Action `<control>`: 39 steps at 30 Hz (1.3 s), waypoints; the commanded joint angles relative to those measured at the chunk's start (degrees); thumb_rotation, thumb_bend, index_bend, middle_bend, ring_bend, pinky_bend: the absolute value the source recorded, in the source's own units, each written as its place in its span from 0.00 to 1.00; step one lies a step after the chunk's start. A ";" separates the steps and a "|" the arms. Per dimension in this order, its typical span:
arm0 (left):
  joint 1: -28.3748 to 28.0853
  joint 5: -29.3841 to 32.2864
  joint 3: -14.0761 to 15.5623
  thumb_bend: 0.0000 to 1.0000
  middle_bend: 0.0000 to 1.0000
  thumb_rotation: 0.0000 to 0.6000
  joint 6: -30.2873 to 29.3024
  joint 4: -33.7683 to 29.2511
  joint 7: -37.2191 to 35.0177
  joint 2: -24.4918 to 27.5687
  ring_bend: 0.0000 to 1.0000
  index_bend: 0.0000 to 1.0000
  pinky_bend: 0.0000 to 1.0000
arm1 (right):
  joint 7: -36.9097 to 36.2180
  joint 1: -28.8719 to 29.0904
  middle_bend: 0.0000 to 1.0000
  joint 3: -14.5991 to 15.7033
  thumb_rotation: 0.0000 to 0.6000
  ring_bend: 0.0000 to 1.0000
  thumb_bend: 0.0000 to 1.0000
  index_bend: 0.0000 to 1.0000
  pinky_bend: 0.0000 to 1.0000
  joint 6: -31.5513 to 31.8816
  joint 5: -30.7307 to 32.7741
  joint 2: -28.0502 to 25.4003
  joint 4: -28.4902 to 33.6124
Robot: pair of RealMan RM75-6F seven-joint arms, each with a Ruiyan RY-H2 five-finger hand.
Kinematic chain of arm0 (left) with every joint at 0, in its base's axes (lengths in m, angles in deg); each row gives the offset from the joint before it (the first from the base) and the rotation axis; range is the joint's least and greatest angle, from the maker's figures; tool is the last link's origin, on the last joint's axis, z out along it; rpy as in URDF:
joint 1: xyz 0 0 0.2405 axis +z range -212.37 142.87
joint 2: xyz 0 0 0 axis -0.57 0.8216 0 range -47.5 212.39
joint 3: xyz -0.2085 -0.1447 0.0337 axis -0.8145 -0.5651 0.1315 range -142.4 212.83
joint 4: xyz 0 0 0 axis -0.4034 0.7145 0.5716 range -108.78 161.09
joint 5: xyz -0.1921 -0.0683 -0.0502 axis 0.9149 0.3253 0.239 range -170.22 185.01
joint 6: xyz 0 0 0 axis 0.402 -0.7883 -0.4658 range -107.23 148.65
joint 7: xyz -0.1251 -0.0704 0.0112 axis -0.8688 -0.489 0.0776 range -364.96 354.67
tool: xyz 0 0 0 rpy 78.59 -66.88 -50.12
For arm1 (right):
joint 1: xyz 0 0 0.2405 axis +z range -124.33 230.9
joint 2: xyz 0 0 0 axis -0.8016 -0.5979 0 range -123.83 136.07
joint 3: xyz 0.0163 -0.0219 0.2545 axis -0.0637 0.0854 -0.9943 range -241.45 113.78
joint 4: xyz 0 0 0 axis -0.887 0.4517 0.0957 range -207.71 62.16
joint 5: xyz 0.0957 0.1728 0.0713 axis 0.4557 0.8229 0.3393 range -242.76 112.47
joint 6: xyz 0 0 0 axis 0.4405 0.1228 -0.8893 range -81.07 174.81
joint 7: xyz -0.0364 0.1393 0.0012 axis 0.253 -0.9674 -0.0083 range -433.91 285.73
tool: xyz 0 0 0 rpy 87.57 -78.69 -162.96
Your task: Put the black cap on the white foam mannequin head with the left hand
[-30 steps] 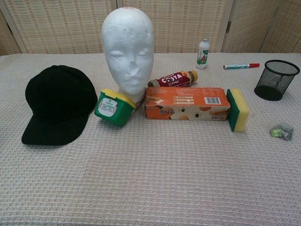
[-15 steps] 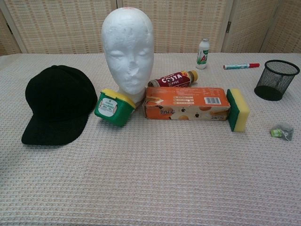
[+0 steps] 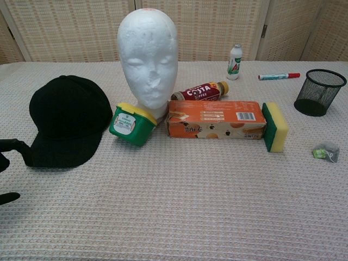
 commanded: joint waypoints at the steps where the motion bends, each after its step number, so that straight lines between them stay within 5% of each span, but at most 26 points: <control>1: -1.59 1.18 -0.79 0.25 1.00 1.00 -1.51 10.43 -3.03 -7.69 1.00 0.53 1.00 | -0.29 0.17 0.00 -0.01 1.00 0.00 0.05 0.00 0.00 -0.33 0.03 -0.08 -0.17; 11: -3.79 5.36 -1.50 0.27 1.00 1.00 0.58 23.78 -3.90 -15.31 1.00 0.49 1.00 | -1.82 0.57 0.00 -0.58 1.00 0.00 0.05 0.00 0.00 -0.96 1.13 -0.56 0.20; 39: -7.29 9.30 0.89 0.32 1.00 1.00 5.44 34.00 0.39 -19.42 1.00 0.45 1.00 | -3.73 1.04 0.00 1.19 1.00 0.00 0.04 0.00 0.00 -3.99 1.09 -3.97 3.49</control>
